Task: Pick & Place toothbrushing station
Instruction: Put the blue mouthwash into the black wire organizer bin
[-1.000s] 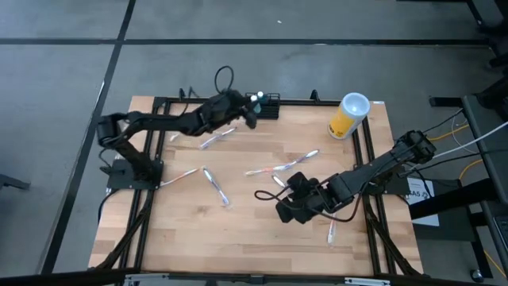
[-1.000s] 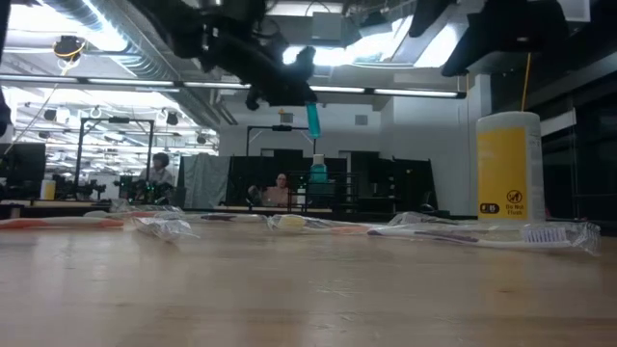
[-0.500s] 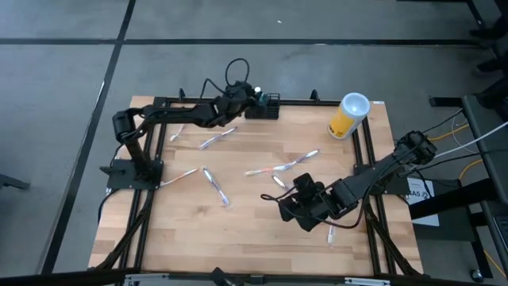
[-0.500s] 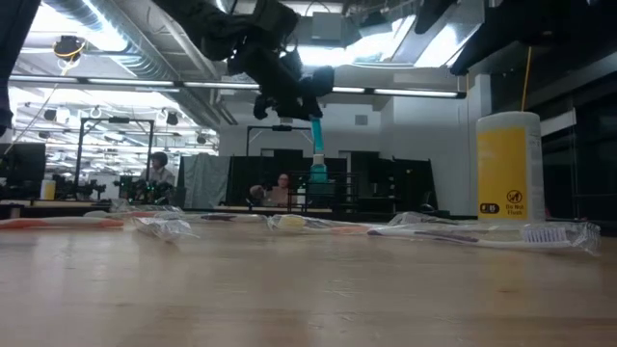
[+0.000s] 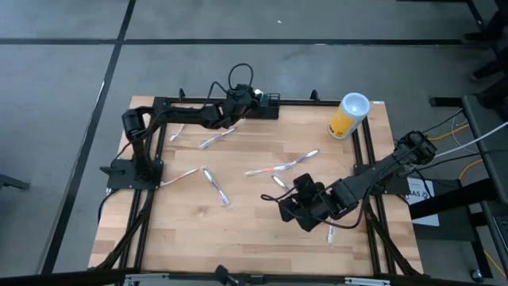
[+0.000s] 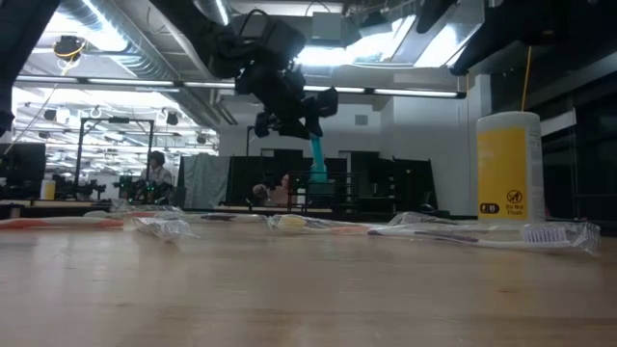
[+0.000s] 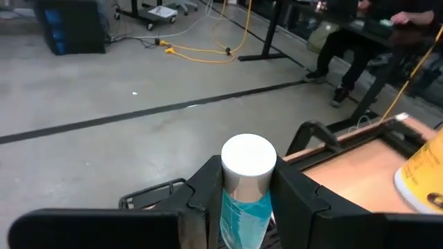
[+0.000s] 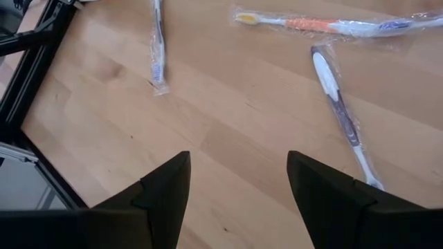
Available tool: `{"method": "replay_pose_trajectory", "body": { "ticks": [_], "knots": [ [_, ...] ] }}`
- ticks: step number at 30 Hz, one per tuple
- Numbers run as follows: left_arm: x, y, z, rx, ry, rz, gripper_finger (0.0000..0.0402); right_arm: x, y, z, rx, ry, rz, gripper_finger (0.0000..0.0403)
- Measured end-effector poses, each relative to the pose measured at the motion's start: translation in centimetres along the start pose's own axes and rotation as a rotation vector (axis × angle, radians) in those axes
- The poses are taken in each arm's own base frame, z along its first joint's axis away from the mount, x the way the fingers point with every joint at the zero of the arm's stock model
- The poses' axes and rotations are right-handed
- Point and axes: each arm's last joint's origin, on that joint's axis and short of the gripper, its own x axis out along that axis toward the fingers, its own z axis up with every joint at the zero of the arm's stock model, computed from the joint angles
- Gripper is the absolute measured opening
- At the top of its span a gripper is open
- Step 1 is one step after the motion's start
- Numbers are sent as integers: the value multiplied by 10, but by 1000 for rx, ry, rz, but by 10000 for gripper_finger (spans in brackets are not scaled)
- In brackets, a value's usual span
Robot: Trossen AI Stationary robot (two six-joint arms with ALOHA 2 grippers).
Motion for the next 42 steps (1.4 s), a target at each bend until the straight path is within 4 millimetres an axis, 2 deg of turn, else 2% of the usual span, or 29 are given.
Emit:
{"method": "replay_pose_trajectory", "body": {
  "ticks": [8, 17, 33, 38, 42],
  "knots": [
    [4, 1, 0, -19, -14, -25, 88, -1, 0, -2, -4, -1, 3, 242],
    [12, 8, 10, 18, 2, -237, 88, -1, 0, -1, -2, -23, 4, 242],
    [31, 48, 23, 239, 82, -649, 88, -7, 0, -9, 52, -67, 25, 242],
    [36, 65, 28, 283, 90, -742, 88, -7, 0, -10, 51, -67, 26, 242],
    [39, 74, 31, 318, 74, -752, 88, -7, 0, -10, 55, -66, 27, 242]
  ]
}}
